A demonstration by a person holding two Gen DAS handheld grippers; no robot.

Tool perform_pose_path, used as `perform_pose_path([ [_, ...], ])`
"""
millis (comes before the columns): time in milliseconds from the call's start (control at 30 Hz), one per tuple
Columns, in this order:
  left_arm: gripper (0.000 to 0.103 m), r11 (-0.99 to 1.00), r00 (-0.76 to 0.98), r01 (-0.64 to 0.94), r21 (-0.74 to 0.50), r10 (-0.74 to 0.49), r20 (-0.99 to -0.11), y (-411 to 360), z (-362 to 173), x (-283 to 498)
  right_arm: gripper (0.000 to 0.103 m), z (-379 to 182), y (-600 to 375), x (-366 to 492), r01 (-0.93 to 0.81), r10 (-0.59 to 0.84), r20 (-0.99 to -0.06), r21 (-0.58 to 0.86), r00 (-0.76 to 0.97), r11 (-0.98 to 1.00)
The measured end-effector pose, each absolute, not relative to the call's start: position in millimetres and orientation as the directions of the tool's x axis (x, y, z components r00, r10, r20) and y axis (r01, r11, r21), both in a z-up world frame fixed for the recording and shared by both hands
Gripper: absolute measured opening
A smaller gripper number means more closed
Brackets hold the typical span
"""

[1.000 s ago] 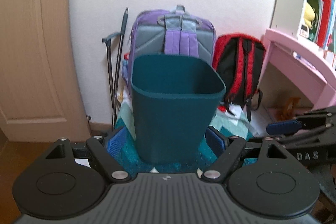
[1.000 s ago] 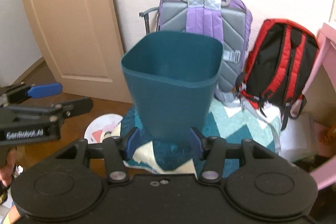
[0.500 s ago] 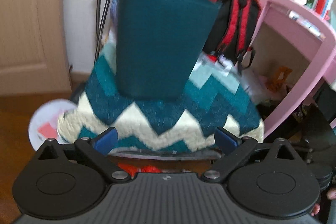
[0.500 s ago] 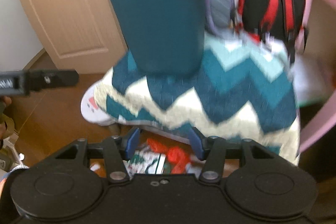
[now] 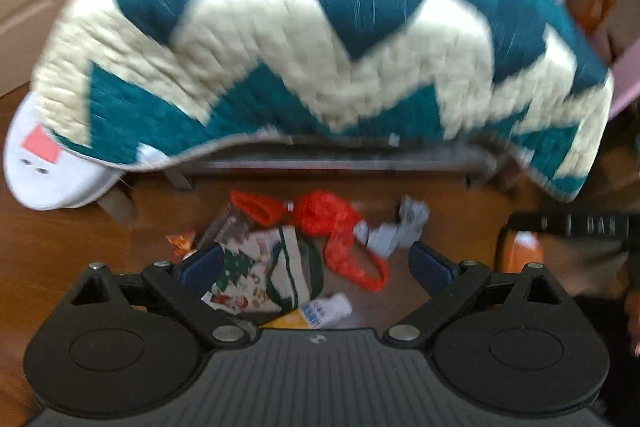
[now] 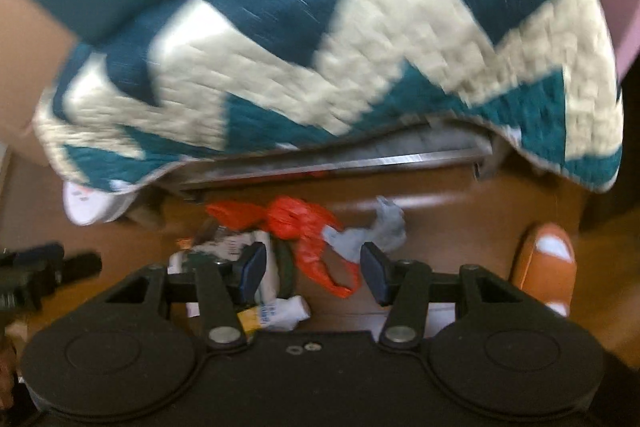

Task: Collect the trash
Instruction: 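Close left tool on the yogurt bottle while right tool grasps the grey cloth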

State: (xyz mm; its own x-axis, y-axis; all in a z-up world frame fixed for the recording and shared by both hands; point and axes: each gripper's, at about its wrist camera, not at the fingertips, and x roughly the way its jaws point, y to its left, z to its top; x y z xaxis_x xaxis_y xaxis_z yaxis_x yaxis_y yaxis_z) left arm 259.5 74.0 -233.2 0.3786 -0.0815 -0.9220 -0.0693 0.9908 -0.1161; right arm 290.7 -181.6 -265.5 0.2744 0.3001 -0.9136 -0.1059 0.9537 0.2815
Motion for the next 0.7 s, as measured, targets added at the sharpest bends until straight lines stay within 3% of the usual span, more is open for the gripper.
perform_pose_path([
  [400, 0.099, 0.965, 0.139, 0.258, -0.045, -0.083, -0.987, 41.3, -385.3, 285.1, 0.052, -400.2, -188.0, 348.6, 0.134, 0.244, -0.959, 0.263, 0.141, 0.955],
  [700, 0.099, 0.922, 0.030, 0.381, -0.066, -0.084, -0.996, 26.5, -464.1, 266.0, 0.052, -469.8, -177.0, 364.6, 0.203, 0.241, -0.968, 0.250, 0.070, 0.947],
])
